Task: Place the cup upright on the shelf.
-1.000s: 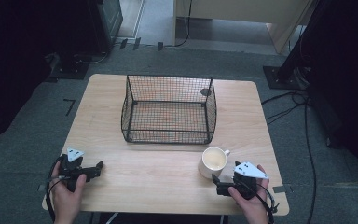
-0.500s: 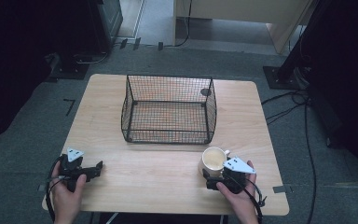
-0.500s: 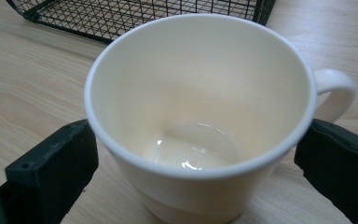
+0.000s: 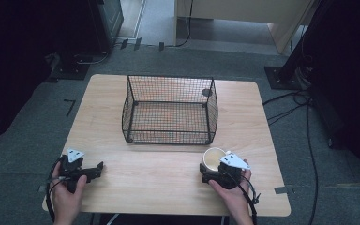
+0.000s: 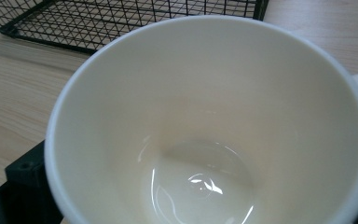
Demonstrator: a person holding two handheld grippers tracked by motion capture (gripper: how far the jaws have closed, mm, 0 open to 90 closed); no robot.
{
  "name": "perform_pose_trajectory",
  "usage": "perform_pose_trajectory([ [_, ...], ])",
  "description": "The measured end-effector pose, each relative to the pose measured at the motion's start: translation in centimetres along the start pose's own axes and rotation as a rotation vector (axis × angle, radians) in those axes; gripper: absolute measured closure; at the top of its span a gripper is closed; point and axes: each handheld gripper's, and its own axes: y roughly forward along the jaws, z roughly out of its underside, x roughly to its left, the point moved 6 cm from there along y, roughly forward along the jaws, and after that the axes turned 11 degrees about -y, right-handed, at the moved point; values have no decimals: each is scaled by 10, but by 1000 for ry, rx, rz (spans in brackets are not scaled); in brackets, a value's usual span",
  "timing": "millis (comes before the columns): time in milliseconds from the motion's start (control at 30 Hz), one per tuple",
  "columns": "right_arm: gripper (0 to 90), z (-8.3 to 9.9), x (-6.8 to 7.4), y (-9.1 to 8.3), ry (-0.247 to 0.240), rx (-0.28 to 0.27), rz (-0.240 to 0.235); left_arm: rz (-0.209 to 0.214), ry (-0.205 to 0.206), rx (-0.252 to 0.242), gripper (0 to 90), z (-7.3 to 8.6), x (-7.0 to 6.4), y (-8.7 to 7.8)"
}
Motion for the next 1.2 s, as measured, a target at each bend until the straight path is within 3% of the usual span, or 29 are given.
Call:
perform_pose_trajectory([
  [33, 59, -1, 1, 1, -7, -14, 28, 0, 0, -1, 0, 0, 0, 0],
  [100, 73, -2, 1, 1, -20, -20, 44, 0, 0, 0, 0, 0, 0, 0],
  [300, 82, -3, 2, 0, -39, -21, 50, 0, 0, 0, 0, 0, 0, 0],
  [700, 86, -9, 9, -8, -64, -40, 27, 0, 0, 0, 0, 0, 0, 0],
  [1200, 86, -46, 24, -22, -83, -84, -42, 0, -1, 0, 0, 0, 0, 0],
])
